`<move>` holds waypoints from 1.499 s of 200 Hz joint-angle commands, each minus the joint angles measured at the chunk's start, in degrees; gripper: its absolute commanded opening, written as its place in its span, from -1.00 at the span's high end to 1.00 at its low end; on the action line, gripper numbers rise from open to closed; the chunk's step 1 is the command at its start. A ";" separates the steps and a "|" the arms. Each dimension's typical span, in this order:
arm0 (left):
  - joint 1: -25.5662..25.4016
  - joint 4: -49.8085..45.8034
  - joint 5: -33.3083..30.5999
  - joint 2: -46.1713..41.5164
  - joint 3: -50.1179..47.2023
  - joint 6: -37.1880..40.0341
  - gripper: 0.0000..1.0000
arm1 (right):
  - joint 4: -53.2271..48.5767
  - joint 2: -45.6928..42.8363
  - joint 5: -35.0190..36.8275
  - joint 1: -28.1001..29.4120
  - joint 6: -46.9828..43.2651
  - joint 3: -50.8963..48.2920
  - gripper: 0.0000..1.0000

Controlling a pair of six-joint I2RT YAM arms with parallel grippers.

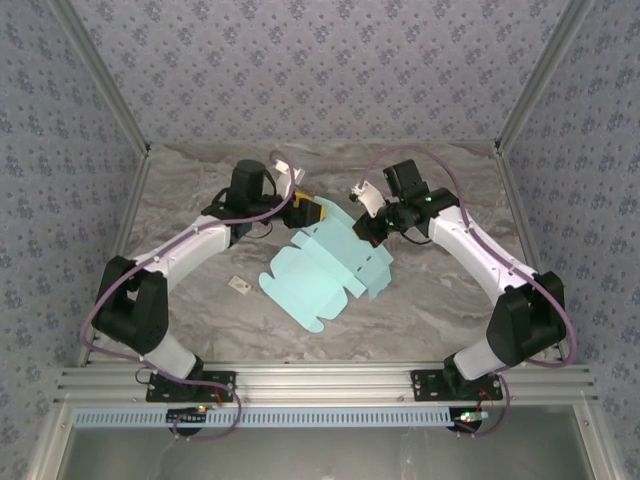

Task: Fold the paper box

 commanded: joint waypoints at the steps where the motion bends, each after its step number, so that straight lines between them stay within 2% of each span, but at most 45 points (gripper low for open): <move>1: -1.33 2.46 6.48 0.03 2.41 0.72 -0.06 | 0.79 -0.32 -1.23 0.36 0.79 0.67 1.00; 39: -3.51 2.16 8.32 -0.98 1.40 3.57 0.03 | 0.88 1.04 -0.20 -0.40 3.00 1.57 1.00; 93: -6.17 1.85 8.43 1.77 1.73 4.51 -0.01 | 2.71 1.53 -4.66 -0.71 5.12 1.52 1.00; 136: -6.19 -0.94 6.34 0.27 1.64 6.37 -0.04 | 1.12 0.74 -3.10 -1.15 2.68 1.30 1.00; 167: -4.60 -3.72 1.33 -5.26 -1.06 8.26 -0.12 | -1.27 -0.74 0.65 -1.35 -1.16 1.72 1.00; 193: -1.99 -3.41 -3.61 -11.10 -5.24 7.00 -0.14 | -3.53 -1.25 3.00 -0.55 -4.98 2.75 1.00; 212: -0.55 -1.94 -12.44 -16.12 -8.98 3.51 -0.18 | -5.14 -0.58 6.82 0.57 -7.03 3.89 1.00; 231: 1.12 -0.87 -22.81 -20.25 -12.99 -1.35 -0.23 | -4.81 -0.55 9.70 2.62 -13.19 2.89 1.00; 255: 4.78 -0.85 -30.64 -22.70 -16.99 -4.96 -0.28 | -3.85 -0.35 12.37 4.65 -17.41 2.26 1.00; 277: 8.62 -1.36 -32.71 -22.01 -19.34 -7.76 -0.32 | -3.51 0.34 16.56 6.65 -20.71 2.48 1.00; 300: 10.41 -2.00 -33.20 -19.09 -20.26 -8.79 -0.32 | -2.84 1.66 22.60 9.35 -23.33 2.74 1.00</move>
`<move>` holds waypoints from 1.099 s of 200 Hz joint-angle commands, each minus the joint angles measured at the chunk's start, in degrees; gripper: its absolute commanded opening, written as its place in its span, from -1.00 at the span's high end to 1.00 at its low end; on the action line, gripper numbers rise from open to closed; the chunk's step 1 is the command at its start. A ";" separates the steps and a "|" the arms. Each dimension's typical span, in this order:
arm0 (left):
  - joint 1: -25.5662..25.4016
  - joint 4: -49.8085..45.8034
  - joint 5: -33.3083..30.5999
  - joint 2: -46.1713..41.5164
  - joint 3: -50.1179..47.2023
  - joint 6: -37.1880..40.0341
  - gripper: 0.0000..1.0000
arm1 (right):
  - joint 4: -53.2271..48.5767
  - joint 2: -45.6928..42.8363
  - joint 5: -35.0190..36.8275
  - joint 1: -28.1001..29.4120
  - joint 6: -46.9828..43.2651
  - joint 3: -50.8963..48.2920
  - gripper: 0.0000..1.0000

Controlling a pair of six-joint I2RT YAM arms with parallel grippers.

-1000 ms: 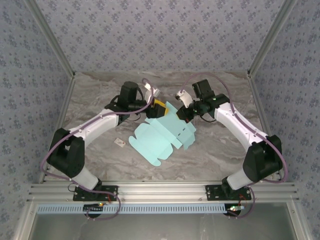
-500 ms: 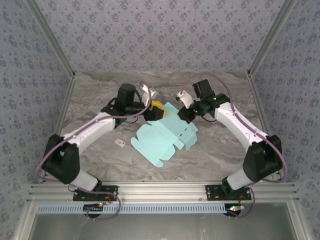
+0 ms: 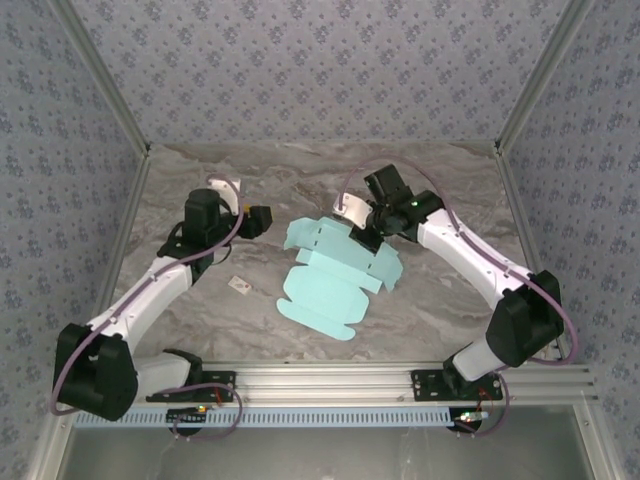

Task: Fold the paper box

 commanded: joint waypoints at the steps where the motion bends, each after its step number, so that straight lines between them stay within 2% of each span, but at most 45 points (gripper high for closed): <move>1: 1.17 -0.52 -3.96 2.40 -0.65 -3.28 -0.32 | 0.10 1.26 7.84 2.27 -5.42 0.88 1.00; 45: 1.28 -1.57 -1.37 12.79 2.17 -1.62 -0.26 | 9.54 2.44 17.83 5.63 -9.45 -3.17 1.00; 77: 0.36 2.89 2.38 19.46 2.19 -0.79 -0.25 | 18.02 2.74 24.99 7.56 -13.55 -6.10 1.00; 112: -1.04 5.38 7.03 24.54 3.62 2.09 -0.25 | 28.32 1.79 30.35 9.13 -18.86 -14.01 1.00; 149: -3.26 4.66 8.68 29.66 7.24 5.79 -0.24 | 35.92 1.20 32.03 9.42 -21.43 -19.00 1.00; 220: -5.57 11.38 18.96 31.95 5.52 9.90 -0.23 | 40.43 -0.28 33.45 9.68 -21.81 -22.09 1.00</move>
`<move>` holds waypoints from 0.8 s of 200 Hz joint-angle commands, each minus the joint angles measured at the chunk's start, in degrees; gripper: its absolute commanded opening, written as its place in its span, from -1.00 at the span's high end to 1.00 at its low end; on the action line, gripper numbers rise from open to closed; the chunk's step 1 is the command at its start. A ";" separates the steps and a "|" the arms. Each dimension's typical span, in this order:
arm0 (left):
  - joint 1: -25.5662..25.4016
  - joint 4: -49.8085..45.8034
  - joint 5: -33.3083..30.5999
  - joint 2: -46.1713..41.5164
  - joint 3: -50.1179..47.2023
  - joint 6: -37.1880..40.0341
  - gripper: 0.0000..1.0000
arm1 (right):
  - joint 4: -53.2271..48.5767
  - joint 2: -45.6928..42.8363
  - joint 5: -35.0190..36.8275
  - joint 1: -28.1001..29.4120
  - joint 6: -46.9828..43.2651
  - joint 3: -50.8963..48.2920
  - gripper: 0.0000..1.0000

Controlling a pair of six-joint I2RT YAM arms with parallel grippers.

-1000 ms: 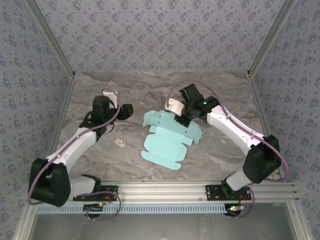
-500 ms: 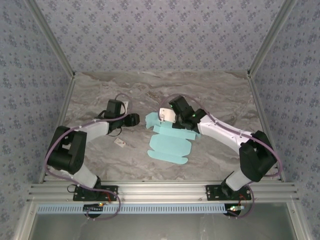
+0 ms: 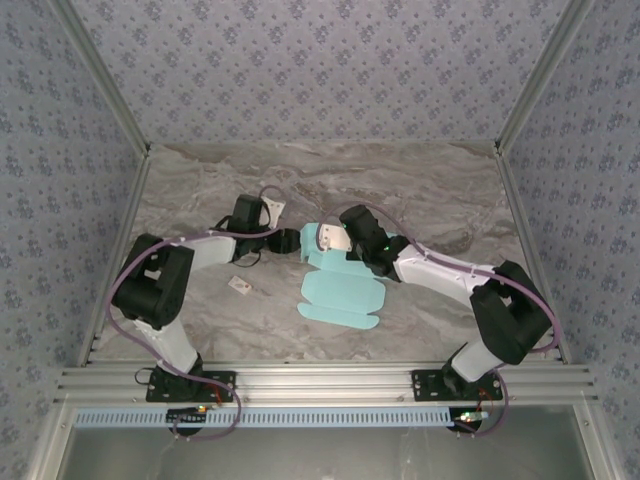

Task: Fold the paper box

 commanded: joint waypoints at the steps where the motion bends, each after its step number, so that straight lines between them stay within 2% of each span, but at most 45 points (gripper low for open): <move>1: -0.57 3.79 6.11 0.59 -0.48 2.96 -0.22 | 2.17 -2.24 1.14 0.32 -0.37 -0.67 1.00; 90: -1.75 4.52 17.20 0.76 -0.33 7.85 -0.14 | -0.86 -5.11 -1.88 -0.80 2.04 -0.92 1.00; 160: -3.12 4.31 20.66 1.81 0.61 10.75 -0.11 | 0.56 -5.26 -1.42 -1.04 2.95 -3.11 1.00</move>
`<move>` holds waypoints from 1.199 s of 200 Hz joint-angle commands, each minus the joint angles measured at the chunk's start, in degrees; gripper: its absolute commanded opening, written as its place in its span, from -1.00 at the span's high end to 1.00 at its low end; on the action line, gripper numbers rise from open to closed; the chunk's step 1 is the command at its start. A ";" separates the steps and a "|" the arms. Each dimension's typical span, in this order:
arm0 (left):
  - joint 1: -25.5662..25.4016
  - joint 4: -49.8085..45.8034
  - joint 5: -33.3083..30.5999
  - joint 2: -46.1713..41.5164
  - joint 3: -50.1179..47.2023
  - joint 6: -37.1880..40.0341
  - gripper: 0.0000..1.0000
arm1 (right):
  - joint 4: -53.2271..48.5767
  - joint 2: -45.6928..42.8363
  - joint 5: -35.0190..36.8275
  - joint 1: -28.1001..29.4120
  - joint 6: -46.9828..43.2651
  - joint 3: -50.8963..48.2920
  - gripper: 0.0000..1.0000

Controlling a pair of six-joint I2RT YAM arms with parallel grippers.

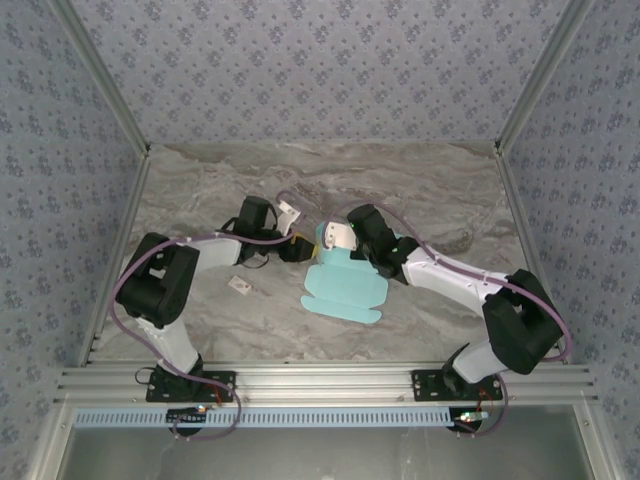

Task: Fold the paper box

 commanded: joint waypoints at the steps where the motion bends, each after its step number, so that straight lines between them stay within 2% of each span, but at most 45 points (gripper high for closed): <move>1: -0.70 0.77 3.71 0.81 0.78 2.30 -0.11 | 1.34 -1.37 0.17 -0.06 1.42 -1.55 1.00; 75: -1.62 0.89 4.00 3.03 2.28 5.90 -0.01 | 10.27 -2.13 3.46 1.04 -2.70 -6.86 1.00; 135: -2.49 5.97 4.52 4.01 1.18 7.12 0.06 | 16.93 -2.49 6.94 2.53 -6.32 -10.32 1.00; 240: -4.14 12.30 1.74 5.34 0.46 4.97 -0.10 | 22.03 -2.83 8.55 3.88 -8.21 -14.19 1.00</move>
